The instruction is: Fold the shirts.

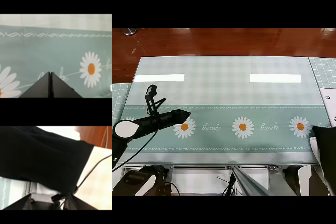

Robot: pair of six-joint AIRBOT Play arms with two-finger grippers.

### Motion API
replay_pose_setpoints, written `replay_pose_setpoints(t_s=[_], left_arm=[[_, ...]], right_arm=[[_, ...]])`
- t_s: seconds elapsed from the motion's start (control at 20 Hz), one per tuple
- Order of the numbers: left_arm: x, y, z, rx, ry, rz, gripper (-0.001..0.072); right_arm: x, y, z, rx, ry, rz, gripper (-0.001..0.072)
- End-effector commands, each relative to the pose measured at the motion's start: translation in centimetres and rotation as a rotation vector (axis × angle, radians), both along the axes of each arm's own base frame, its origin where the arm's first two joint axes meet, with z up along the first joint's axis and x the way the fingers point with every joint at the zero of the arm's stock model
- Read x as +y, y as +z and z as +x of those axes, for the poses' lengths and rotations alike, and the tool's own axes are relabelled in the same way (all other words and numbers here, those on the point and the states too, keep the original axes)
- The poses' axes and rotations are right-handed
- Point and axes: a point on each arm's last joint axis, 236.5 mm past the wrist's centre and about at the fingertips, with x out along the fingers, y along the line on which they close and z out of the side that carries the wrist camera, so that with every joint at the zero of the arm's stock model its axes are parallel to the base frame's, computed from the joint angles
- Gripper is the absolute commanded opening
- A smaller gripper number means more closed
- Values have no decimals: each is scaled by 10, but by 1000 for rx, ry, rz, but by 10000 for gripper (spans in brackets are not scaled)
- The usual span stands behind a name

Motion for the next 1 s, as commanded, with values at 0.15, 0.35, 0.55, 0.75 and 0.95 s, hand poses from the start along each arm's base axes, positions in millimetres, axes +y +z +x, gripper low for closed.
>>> replay_pose_setpoints(t_s=[0.15,0.35,0.55,0.75,0.95], left_arm=[[20,91,57,-170,11,-7,20],[3,189,100,-281,-114,-21,20],[-65,212,92,-325,-278,-3,19],[-52,111,73,-143,-285,318,19],[-14,50,76,-30,-226,440,20]], right_arm=[[1,73,198,-799,456,-166,28],[119,177,306,-1390,856,-22,28],[209,40,322,-768,1338,78,28],[224,-60,342,-283,1496,-15,29],[229,-149,347,-99,1409,148,28]])
